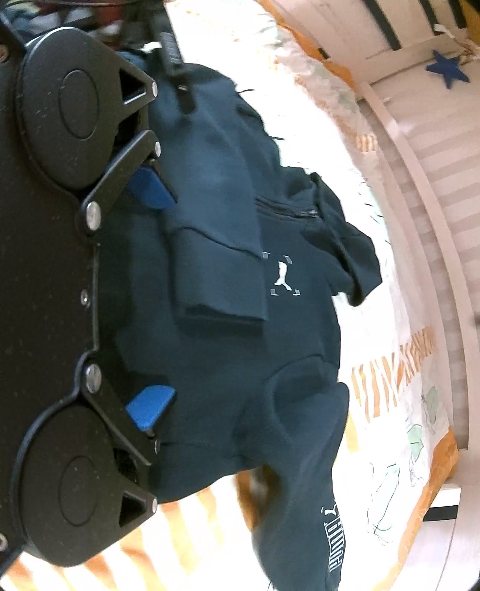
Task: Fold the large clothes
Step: 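Fold the held sleeve across the hoodie body and open the left gripper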
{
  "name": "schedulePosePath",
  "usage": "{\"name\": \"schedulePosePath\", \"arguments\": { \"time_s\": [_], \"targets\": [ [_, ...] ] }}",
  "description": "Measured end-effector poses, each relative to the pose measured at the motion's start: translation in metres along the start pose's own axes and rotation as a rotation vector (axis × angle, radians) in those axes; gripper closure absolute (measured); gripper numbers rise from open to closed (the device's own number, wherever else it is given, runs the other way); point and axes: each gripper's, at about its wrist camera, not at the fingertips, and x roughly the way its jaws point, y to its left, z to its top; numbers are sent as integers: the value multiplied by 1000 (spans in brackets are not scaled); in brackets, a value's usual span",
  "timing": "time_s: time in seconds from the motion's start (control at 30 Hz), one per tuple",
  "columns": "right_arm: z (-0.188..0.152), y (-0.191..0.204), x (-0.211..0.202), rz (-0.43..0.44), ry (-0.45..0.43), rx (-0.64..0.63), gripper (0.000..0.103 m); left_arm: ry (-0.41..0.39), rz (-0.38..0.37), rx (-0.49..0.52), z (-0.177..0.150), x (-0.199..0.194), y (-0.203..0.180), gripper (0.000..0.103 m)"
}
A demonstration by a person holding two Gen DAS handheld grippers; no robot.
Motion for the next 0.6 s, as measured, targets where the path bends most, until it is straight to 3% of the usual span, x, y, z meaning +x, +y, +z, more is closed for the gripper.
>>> {"name": "schedulePosePath", "arguments": {
  "time_s": [0.1,0.2,0.3,0.4,0.5,0.6],
  "targets": [
    [8,-5,14,23,-4,27,5,2,26,38,-2,3,-8,6],
    [12,-6,29,30,12,32,18,-3,22,29,-5,0,-1,6],
    [17,0,37,33,8,-3,43,-10,18,16,-9,-5,5,6],
    [24,7,42,31,17,-37,80,-26,30,0,-7,-8,4,6],
    [39,16,37,54,-14,-97,85,-65,44,-58,0,-17,5,6],
    [58,24,20,66,-107,-159,86,-113,60,-92,9,-24,7,6]
  ]
}}
